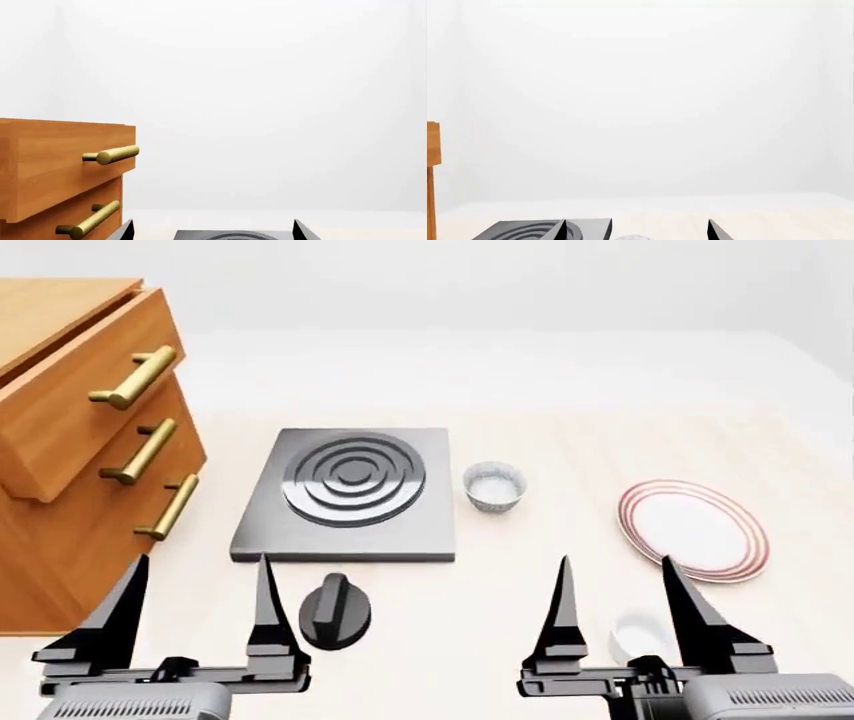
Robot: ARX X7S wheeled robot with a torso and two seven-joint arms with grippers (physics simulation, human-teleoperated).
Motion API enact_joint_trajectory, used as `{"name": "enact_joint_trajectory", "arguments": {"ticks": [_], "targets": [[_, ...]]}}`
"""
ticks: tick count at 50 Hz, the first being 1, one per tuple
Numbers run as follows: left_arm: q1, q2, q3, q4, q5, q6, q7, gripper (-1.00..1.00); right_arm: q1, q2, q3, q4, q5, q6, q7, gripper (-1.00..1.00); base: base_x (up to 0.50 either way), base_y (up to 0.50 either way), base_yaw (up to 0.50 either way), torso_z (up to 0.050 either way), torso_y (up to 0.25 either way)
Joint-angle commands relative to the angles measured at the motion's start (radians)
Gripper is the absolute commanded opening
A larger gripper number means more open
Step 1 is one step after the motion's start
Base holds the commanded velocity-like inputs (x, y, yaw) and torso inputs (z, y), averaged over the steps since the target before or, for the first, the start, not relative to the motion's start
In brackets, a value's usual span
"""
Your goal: Pick the akita bowl next to the cookies box and place it on the plate.
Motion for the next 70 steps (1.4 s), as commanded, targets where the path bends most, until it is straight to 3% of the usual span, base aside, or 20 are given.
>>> {"name": "enact_joint_trajectory", "arguments": {"ticks": [1,70], "targets": [[0.003,-0.01,0.009,0.0,0.001,0.004,-0.012,1.0,-0.008,0.008,-0.002,0.008,0.017,-0.04,0.007,1.0,0.5,0.0,0.0,0.0,0.0],[0.0,-0.056,0.05,-0.006,-0.011,0.013,-0.063,1.0,-0.007,0.058,-0.036,0.012,0.059,-0.07,0.052,1.0,0.0,-0.47,0.0,0.0,0.0]]}}
